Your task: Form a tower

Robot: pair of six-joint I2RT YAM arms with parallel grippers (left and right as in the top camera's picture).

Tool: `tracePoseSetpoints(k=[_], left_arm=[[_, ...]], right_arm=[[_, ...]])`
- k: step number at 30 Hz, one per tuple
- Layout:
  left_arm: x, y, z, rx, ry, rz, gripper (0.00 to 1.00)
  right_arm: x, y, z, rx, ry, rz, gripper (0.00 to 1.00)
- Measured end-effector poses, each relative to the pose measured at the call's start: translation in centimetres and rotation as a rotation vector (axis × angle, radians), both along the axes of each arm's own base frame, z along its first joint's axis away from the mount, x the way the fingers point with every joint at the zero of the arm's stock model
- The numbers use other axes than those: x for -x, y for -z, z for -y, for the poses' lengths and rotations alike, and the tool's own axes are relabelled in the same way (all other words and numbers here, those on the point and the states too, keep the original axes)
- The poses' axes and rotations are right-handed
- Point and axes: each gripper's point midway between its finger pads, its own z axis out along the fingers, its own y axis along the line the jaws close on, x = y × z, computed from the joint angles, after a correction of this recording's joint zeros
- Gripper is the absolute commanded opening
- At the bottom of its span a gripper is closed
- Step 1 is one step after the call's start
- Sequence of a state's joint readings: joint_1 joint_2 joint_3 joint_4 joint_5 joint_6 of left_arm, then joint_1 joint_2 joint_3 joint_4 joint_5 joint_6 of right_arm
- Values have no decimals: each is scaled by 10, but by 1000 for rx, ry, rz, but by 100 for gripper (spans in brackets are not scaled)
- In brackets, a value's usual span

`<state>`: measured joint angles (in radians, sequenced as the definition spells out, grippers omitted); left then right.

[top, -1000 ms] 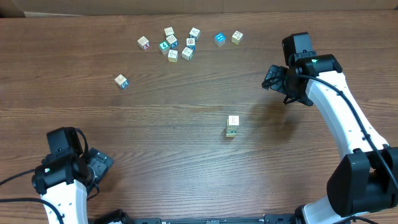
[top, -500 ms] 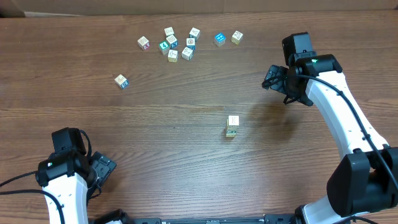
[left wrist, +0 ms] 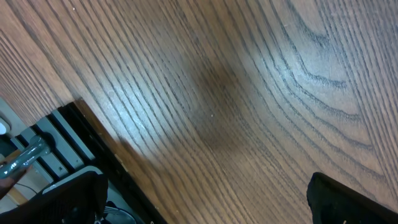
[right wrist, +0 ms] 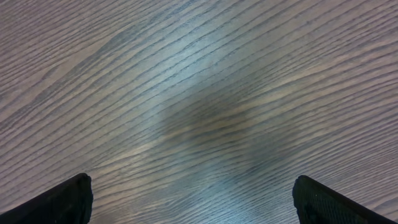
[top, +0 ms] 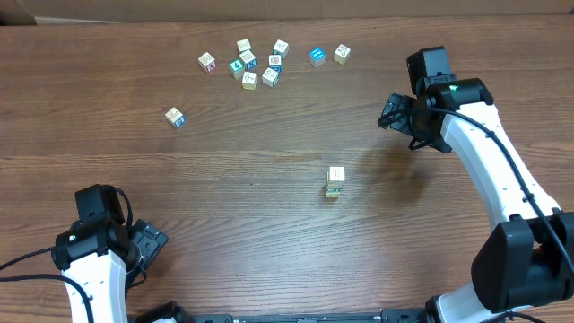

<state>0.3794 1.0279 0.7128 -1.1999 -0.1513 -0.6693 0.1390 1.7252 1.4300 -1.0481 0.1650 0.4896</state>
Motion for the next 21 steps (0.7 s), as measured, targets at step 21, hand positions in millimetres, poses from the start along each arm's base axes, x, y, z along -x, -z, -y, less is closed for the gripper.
tracePoseSetpoints(k=[21], left_arm=[[-120,-58,-48,-314,0,789,99]], right_arm=[[0,0,0,0,1,0,100]])
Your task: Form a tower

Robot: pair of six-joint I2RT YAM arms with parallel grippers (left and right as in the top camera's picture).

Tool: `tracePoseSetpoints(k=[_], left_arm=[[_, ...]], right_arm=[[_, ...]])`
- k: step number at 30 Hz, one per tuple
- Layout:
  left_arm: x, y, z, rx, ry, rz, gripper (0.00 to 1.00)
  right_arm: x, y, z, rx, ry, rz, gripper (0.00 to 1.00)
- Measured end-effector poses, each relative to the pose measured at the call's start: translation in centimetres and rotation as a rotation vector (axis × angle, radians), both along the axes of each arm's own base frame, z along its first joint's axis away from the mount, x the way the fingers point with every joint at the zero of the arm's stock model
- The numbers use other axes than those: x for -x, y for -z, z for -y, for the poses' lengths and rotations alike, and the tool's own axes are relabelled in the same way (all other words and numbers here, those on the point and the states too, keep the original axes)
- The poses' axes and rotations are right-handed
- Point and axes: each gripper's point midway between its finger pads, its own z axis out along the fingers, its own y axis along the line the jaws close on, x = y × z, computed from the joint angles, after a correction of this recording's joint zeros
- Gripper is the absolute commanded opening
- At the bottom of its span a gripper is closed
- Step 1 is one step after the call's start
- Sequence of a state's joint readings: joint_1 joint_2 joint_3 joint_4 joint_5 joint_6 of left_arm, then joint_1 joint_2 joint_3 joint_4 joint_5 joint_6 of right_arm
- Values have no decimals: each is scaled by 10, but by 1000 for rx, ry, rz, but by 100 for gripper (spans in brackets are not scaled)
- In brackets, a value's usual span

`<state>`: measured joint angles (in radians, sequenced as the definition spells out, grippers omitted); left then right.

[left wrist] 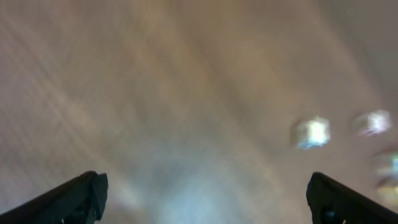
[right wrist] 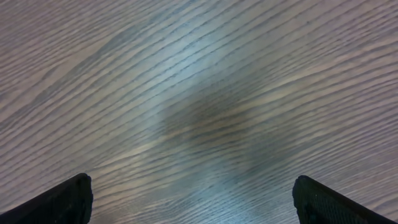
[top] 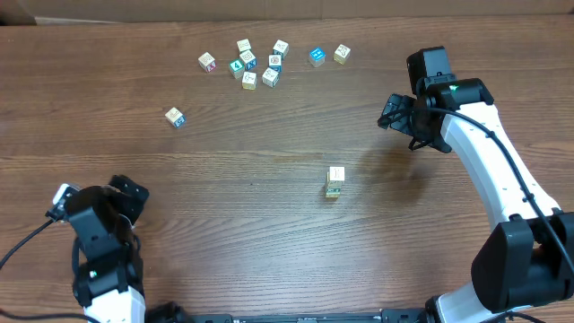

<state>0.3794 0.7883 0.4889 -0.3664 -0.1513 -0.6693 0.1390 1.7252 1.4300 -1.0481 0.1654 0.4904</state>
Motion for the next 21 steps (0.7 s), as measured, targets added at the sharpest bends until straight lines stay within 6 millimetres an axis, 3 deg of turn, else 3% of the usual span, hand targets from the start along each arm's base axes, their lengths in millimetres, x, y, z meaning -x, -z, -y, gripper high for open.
tracePoseSetpoints(k=[16,21], left_arm=[[0,-36,0,-70,0,175,99],[-14,-78,-6,-142,0,357,99]], right_arm=[[0,0,0,0,0,0,100],[0,0,0,0,0,0,100]])
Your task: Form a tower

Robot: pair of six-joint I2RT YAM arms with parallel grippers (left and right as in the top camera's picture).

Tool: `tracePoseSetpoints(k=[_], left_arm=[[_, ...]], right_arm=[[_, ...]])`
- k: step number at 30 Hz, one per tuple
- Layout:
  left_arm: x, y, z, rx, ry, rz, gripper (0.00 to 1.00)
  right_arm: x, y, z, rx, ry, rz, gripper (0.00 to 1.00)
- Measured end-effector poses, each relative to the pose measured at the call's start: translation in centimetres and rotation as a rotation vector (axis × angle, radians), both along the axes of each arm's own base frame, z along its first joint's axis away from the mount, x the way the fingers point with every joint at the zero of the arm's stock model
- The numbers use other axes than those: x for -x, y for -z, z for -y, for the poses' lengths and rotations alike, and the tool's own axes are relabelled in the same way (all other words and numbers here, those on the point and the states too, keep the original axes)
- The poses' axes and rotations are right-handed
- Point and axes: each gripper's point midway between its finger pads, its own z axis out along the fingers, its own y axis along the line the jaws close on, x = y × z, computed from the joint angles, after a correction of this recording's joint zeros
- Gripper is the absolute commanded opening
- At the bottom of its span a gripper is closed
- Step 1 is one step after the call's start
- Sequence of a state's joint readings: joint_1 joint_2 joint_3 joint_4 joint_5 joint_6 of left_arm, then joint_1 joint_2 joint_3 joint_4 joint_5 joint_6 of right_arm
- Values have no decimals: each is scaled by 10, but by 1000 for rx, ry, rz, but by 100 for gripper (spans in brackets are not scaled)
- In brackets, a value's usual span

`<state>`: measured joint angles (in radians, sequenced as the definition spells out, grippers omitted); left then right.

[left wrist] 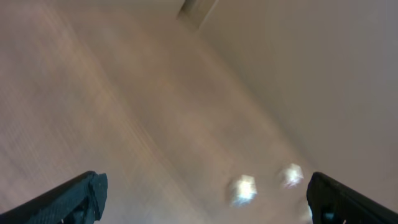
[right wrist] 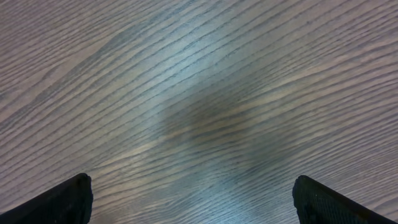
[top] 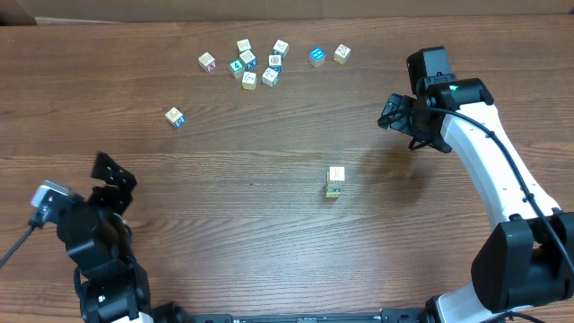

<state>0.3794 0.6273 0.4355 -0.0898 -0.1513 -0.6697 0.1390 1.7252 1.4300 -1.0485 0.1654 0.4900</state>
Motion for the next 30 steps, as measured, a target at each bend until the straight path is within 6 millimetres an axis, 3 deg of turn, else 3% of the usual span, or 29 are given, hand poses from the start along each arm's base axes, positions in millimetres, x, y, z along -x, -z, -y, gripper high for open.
tracePoseSetpoints(k=[4,11,14,21,30], left_arm=[[-5,-30,-2,-51,0,126,99],[-1,-30,-1,-67,0,166,100],[2,-24,1,-77,0,192,100],[14,10,6,-73,0,182,100],[25,30,10,-84,0,210,100]], right_arm=[[0,0,0,0,0,0,100],[0,0,0,0,0,1,100],[0,0,0,0,0,0,100],[0,0,0,0,0,1,100],[0,0,0,0,0,0,100]])
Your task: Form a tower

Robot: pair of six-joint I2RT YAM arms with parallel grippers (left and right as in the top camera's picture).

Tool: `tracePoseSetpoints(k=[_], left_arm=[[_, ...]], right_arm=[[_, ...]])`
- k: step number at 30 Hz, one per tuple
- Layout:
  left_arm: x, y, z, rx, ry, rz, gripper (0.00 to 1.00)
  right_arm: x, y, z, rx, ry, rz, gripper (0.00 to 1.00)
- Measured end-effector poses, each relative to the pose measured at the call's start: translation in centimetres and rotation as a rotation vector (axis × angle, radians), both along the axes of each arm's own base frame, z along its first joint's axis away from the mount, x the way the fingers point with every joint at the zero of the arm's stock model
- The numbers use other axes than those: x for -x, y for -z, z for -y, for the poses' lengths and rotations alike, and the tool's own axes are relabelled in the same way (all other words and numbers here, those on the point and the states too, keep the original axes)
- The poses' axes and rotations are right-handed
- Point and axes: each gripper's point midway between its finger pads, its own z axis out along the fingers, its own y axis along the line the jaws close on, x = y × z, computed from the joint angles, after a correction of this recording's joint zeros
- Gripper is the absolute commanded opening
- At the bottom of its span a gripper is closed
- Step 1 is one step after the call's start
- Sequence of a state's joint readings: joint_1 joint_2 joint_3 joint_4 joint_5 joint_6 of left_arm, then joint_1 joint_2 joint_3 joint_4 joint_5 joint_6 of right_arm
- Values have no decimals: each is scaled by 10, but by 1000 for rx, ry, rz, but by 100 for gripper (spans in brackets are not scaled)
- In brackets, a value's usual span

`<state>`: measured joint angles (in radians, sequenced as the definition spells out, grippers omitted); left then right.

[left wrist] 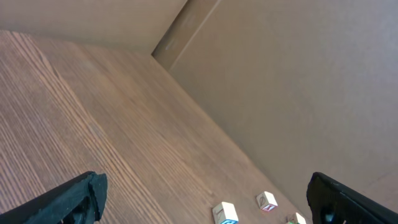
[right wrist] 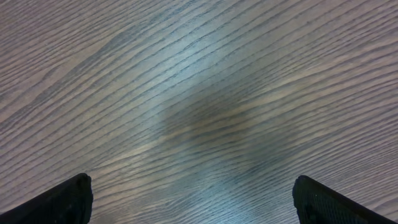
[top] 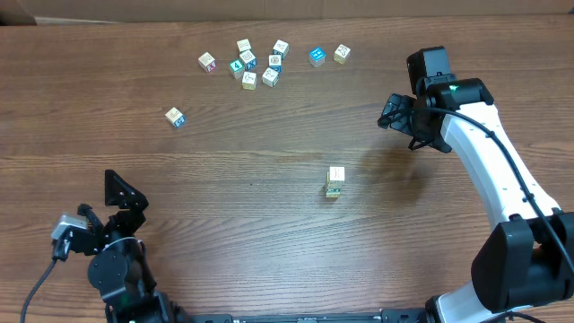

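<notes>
A small stack of two blocks [top: 334,181] stands right of the table's middle. Several loose blocks [top: 256,63] lie in a cluster at the far edge, and a lone block [top: 174,117] sits to their left. My left gripper [top: 122,194] is open at the front left, raised and aimed at the far side. In its wrist view the left gripper [left wrist: 202,208] holds nothing, and the lone block [left wrist: 225,213] shows far ahead. My right gripper [top: 393,115] hangs open right of the stack. The right gripper [right wrist: 193,205] sees only bare wood.
A cardboard wall [left wrist: 280,81] rises behind the far edge of the wooden table [top: 269,242]. The right arm [top: 498,170] reaches in along the right side. A cable [top: 40,287] trails from the left arm's base at the front left corner.
The left gripper has shifted a little nearer the front edge and its view is now sharp, showing the far wall and blocks. The right arm and all blocks are unchanged.
The left gripper first lay low at the front left corner, looking down at the table's edge. It was then turned toward the far side, then raised with the far blocks coming into its view. The right gripper stayed open and still throughout.
</notes>
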<state>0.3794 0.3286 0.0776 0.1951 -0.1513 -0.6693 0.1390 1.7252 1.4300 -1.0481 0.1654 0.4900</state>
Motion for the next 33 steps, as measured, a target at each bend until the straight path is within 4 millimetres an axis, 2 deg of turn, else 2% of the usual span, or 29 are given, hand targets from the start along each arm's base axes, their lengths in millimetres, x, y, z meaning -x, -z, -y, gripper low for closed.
tracePoseSetpoints(k=[7,15,26,33], left_arm=[[2,17,4,3,10,-7,100],[-3,15,17,-1,64,4,100],[-15,17,51,1,201,-3,100],[-13,42,53,29,210,-102,99]], right_arm=[[0,0,0,0,0,0,100],[0,0,0,0,0,0,100],[0,0,0,0,0,1,100],[0,0,0,0,0,0,100]])
